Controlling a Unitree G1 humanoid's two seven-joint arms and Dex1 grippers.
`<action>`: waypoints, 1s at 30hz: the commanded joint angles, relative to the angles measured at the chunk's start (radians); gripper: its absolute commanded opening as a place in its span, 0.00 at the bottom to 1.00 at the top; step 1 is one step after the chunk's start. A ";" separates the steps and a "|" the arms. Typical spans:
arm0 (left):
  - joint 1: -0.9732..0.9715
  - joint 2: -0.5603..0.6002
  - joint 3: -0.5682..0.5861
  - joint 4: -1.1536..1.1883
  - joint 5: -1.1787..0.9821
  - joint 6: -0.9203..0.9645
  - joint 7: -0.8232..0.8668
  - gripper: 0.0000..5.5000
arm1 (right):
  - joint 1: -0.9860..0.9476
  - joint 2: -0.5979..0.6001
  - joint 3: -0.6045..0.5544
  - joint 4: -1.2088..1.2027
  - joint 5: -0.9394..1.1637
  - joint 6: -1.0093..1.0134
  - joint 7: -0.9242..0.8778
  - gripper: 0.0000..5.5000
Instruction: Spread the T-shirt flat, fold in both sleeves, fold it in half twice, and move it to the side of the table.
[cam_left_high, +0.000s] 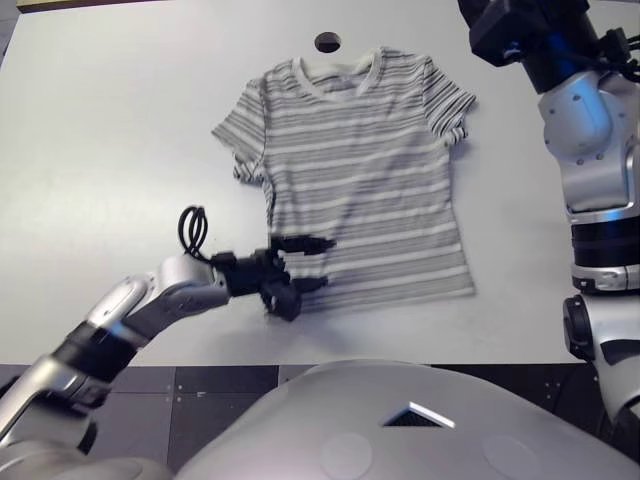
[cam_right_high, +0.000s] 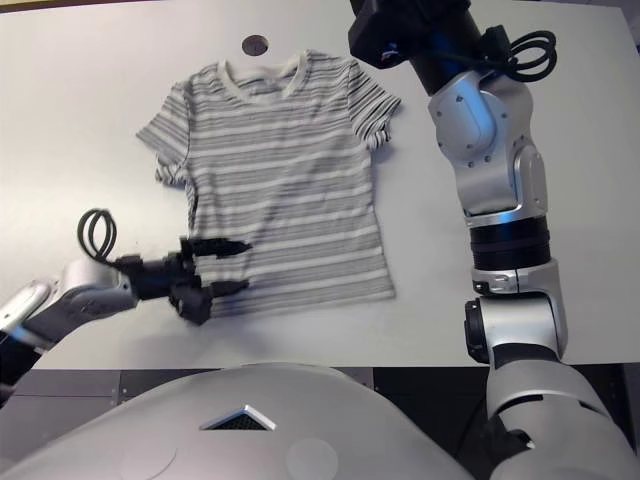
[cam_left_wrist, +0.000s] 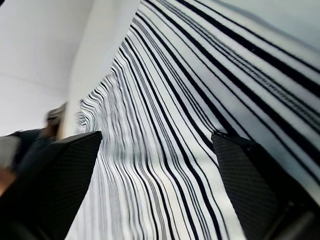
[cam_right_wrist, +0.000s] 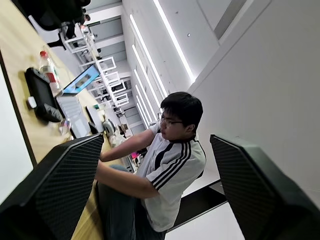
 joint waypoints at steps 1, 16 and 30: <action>0.047 0.051 0.081 0.007 -0.008 0.005 -0.033 0.74 | -0.027 0.007 0.028 0.028 -0.026 -0.003 0.000 0.72; 0.293 0.033 0.309 -0.219 -0.290 -0.036 -0.035 0.74 | -0.093 0.048 0.132 0.240 -0.051 -0.072 -0.005 0.72; -0.029 -0.146 0.489 0.486 0.347 0.195 0.396 0.74 | 0.024 0.074 0.163 0.165 -0.058 -0.146 -0.066 0.72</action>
